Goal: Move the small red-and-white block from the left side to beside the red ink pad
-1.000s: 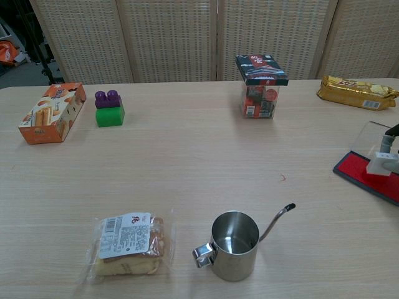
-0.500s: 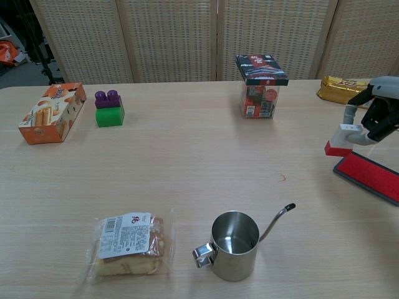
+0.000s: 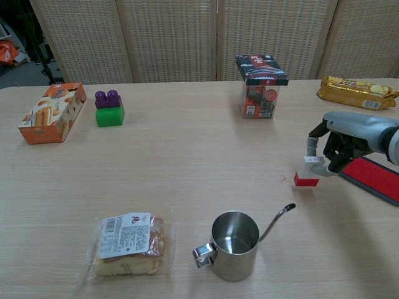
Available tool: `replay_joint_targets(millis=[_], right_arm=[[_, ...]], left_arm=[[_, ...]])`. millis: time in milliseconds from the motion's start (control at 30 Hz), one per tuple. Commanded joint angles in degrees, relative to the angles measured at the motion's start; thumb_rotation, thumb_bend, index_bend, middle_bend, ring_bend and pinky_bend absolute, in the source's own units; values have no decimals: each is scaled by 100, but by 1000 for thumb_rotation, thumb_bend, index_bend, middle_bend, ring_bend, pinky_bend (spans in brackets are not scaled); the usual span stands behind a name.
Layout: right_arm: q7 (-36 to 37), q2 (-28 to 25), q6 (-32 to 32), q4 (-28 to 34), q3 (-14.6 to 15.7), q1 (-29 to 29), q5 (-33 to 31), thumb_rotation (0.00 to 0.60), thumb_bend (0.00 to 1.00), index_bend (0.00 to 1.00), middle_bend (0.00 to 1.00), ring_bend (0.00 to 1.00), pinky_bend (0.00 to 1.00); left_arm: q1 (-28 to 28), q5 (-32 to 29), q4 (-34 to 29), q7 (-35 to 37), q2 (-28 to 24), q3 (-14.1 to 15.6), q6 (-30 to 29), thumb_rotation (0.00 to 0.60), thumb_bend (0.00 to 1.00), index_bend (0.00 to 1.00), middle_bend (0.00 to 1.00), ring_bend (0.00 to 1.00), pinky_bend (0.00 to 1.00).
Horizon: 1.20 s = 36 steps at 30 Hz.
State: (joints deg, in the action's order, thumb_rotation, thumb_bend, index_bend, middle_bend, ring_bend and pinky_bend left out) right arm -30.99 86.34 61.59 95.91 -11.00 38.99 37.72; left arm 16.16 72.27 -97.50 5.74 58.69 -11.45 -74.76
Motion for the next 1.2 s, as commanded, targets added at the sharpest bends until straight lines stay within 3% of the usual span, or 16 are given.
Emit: replay_joint_targets(millis=[33, 1200], right_arm=[[63, 51, -37, -103, 28, 1, -12, 600, 696, 581, 880, 920, 1000], [182, 72, -171, -224, 199, 11, -59, 600, 707, 472, 877, 920, 1000]], left_arm=[[5, -1, 3, -6, 2, 1, 9, 600, 54, 0, 0, 0, 0], [21, -61, -26, -121, 20, 7, 44, 600, 55, 0, 0, 0, 0]])
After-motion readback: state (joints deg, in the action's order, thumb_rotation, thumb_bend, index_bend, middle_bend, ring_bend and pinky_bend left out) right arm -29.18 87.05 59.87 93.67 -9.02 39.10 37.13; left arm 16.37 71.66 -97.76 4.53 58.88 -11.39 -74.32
